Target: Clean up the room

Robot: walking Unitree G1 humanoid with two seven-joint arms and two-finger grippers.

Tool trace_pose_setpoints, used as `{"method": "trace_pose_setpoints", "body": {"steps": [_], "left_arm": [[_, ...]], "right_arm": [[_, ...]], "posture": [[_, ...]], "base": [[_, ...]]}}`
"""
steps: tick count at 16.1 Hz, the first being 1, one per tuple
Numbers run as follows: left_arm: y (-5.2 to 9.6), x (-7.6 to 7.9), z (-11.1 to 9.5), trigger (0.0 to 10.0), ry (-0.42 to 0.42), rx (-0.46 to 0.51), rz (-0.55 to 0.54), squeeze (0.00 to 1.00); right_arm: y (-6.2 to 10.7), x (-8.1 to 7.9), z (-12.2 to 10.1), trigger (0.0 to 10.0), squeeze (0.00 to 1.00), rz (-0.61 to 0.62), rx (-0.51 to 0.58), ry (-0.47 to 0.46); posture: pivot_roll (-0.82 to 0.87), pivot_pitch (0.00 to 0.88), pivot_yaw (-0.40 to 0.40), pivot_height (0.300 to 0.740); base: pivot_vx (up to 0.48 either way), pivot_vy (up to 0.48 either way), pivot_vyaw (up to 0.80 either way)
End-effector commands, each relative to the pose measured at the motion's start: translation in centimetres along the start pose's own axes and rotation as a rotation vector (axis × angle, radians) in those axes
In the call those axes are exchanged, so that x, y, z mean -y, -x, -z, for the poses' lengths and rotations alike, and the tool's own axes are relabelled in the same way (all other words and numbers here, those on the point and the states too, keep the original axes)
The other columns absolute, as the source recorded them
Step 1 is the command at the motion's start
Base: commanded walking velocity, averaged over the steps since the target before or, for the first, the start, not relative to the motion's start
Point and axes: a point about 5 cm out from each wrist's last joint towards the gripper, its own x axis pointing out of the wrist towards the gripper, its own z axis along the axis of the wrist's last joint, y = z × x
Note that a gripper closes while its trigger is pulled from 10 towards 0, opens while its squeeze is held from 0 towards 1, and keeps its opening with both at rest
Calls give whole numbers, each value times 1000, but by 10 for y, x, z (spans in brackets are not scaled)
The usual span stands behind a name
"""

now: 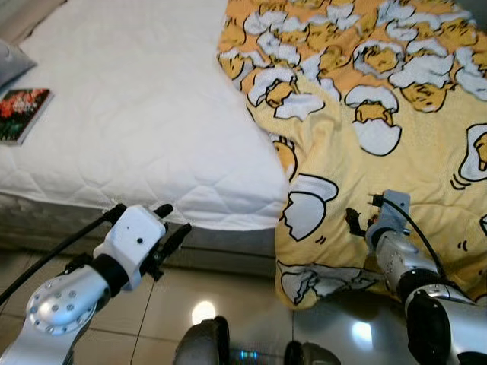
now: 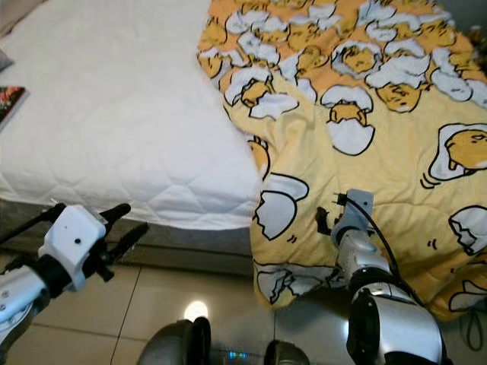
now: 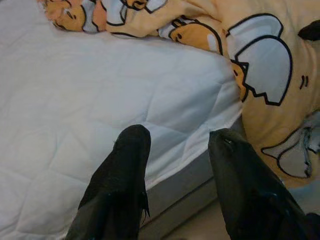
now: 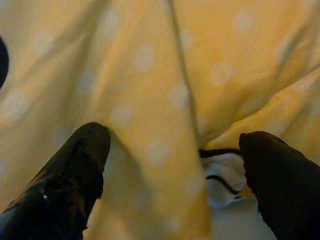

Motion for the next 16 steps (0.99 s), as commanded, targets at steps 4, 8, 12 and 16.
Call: {"method": "trace_pose_setpoints", "body": {"steps": [4, 8, 12, 16], "left_arm": [[6, 1, -4, 10000, -2, -11, 2, 0], [3, 3, -5, 10000, 12, -8, -2, 0], [-1, 7, -5, 10000, 22, -6, 15, 0], [-5, 6, -3, 10000, 23, -15, 18, 0]], "right_arm": [[-1, -15, 4, 0, 0, -85, -24, -99], [-1, -18, 6, 0, 0, -97, -29, -105], [-1, -14, 4, 0, 0, -89, -26, -111], [-1, -11, 2, 0, 0, -77, -22, -103]], "posture": [[260, 228, 33, 740], [244, 209, 25, 740], [232, 202, 27, 740], [223, 183, 26, 740]], "base": [[0, 0, 0], [0, 0, 0], [0, 0, 0], [0, 0, 0]]}}
